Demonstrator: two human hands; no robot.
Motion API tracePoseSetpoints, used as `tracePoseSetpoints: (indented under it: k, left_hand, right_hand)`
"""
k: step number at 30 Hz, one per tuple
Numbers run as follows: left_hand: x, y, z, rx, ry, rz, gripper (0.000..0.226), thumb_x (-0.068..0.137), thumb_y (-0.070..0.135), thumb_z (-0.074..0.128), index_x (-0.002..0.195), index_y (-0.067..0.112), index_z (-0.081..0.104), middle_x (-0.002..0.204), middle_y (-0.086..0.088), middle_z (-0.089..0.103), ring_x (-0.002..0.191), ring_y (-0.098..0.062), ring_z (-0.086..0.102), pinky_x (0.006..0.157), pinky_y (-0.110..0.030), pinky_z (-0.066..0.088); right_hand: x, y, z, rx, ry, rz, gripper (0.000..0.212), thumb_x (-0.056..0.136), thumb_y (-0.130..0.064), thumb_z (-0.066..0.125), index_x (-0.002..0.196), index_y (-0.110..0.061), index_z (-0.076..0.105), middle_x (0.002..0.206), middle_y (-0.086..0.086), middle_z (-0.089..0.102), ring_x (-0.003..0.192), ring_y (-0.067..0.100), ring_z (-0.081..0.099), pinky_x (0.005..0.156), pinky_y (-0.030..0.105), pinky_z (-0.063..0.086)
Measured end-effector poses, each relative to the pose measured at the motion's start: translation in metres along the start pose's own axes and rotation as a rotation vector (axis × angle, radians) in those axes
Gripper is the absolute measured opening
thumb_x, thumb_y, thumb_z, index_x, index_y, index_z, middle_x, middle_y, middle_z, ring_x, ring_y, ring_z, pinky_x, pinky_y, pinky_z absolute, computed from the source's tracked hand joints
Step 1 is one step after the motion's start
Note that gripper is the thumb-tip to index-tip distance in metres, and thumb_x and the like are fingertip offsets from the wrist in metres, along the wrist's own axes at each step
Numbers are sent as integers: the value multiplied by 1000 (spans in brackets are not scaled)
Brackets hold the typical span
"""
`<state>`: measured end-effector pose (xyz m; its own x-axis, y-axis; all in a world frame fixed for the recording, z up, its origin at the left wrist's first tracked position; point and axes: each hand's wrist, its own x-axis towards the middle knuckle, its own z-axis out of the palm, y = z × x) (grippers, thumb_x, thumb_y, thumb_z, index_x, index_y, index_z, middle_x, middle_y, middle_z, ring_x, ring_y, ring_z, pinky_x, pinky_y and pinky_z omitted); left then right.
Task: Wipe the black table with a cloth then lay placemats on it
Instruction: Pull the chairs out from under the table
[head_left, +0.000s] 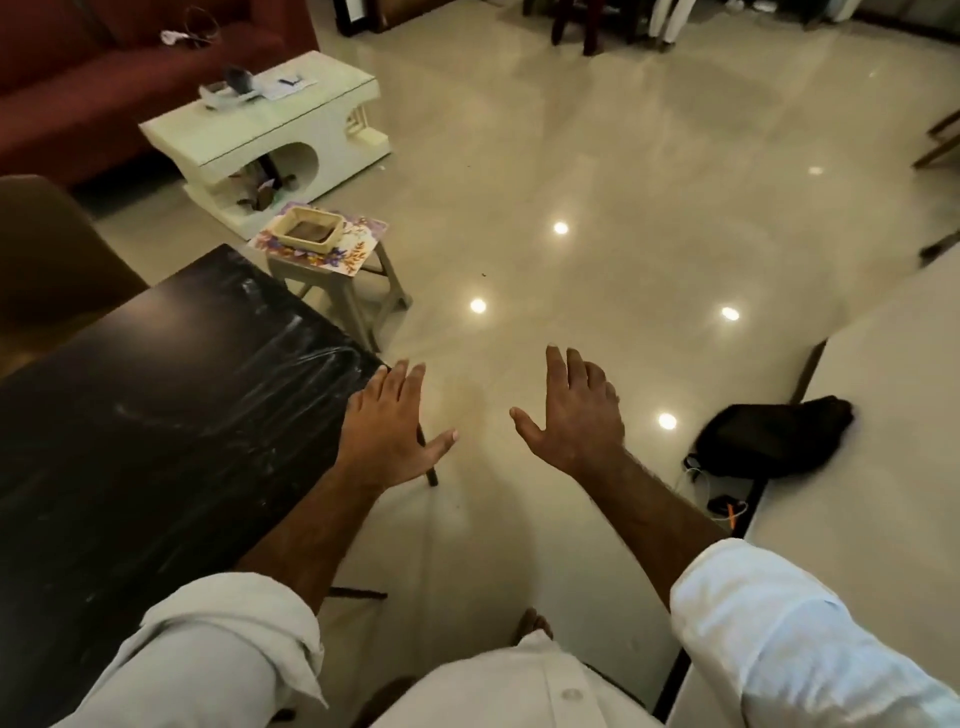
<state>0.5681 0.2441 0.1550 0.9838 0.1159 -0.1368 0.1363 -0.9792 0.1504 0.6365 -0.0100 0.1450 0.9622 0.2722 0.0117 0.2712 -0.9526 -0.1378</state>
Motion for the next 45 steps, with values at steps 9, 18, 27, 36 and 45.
tracePoseSetpoints:
  k: [9, 18, 27, 36, 45]
  left_hand:
    - [118, 61, 26, 62, -43, 20, 119, 86, 96, 41, 173, 24, 5, 184, -9, 6, 169, -38, 10, 132, -62, 23]
    - [290, 38, 36, 55, -55, 41, 124, 85, 99, 31, 175, 22, -6, 184, -9, -8, 169, -39, -3, 132, -62, 16]
    - [446, -18, 9, 15, -138, -15, 125, 85, 100, 30, 174, 21, -8, 184, -10, -9, 169, -39, -4, 134, -62, 15]
    - [590, -61, 5, -34, -169, -143, 125, 86, 98, 34, 174, 20, -8, 184, -10, -9, 170, -39, -4, 134, -61, 15]
    - [739, -93, -17, -66, -181, -343, 125, 88, 97, 38, 175, 22, -11, 184, -7, -12, 170, -36, -6, 134, -56, 8]
  right_hand:
    - [86, 90, 17, 1, -45, 58, 116, 88, -86, 50, 172, -11, 21, 175, 23, 27, 155, 50, 34, 115, 65, 44]
    - [243, 97, 44, -10, -111, 28, 119, 89, -88, 46, 175, -15, 9, 181, 21, 13, 164, 47, 22, 122, 65, 38]
    - [423, 58, 49, -26, -160, -45, 118, 86, -86, 51, 174, -13, 20, 178, 22, 23, 158, 49, 33, 115, 63, 44]
    - [596, 36, 76, -30, -274, -153, 120, 88, -88, 48, 175, -17, 9, 181, 21, 14, 163, 48, 23, 122, 64, 37]
    - [795, 20, 95, -42, -359, -362, 117, 90, -88, 45, 176, -19, 5, 182, 20, 9, 165, 48, 19, 124, 64, 34]
